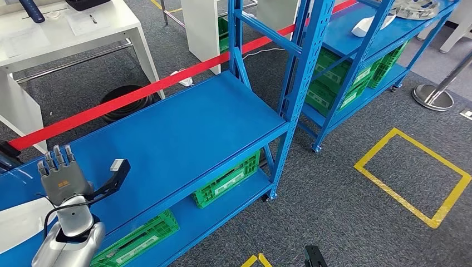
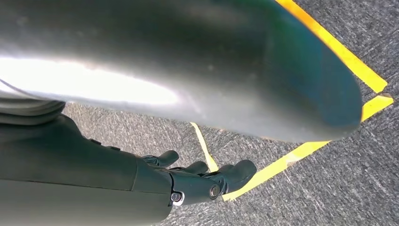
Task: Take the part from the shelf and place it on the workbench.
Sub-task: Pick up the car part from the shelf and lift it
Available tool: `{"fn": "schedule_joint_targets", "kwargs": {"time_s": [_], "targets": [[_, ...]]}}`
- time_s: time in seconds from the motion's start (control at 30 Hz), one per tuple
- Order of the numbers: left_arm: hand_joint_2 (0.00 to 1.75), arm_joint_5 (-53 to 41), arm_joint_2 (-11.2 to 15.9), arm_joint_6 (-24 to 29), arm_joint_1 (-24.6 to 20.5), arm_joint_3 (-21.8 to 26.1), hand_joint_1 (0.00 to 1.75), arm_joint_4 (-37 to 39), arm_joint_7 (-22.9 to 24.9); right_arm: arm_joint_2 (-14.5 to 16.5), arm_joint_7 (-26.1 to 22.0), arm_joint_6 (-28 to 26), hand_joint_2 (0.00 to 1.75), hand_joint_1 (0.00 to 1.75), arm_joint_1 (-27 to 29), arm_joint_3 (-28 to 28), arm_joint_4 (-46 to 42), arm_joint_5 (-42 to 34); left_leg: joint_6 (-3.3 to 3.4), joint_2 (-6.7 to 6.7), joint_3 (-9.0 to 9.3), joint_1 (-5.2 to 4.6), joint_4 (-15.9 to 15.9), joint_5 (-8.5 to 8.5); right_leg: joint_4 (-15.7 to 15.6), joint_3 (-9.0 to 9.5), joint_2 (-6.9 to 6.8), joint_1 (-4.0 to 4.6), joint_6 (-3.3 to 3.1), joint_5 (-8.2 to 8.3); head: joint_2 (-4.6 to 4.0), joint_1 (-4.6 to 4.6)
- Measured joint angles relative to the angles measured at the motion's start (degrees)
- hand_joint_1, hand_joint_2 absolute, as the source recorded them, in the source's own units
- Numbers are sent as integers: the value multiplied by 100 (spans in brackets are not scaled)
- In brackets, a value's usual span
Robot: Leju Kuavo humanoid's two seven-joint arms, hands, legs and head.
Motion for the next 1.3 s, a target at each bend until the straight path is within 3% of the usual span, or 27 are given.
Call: {"fn": "schedule_joint_targets", "kwargs": {"time_s": [0.33,0.47,0.9,1.17,1.3], "targets": [[175,0,-1,0,-12,-59,0,-17,0,13,0,0,0,0,0,-3,1,-1,0,2,0,0,0,0,0,-3,0,1,0,0,0,-1],[0,0,-22,21,-27,-101,0,-17,0,15,0,-2,0,0,0,-4,1,-5,0,2,0,0,0,0,0,-3,0,1,0,0,0,0],[0,0,-36,149,-28,-144,0,-28,0,20,-3,-2,0,0,0,-37,1,-5,0,1,-1,0,0,0,0,-2,0,0,0,0,0,0],[0,0,437,247,796,-62,0,-1379,0,55,-75,-77,0,0,11,-244,1,-161,-3,2,-6,1,-2,-3,5,-6,3,2,-5,-13,0,-1],[0,0,652,-182,1108,79,0,-1851,0,73,-65,-97,0,0,11,-280,2,-149,-4,2,-7,1,-2,-5,7,-7,2,2,-7,-16,0,-1]]}}
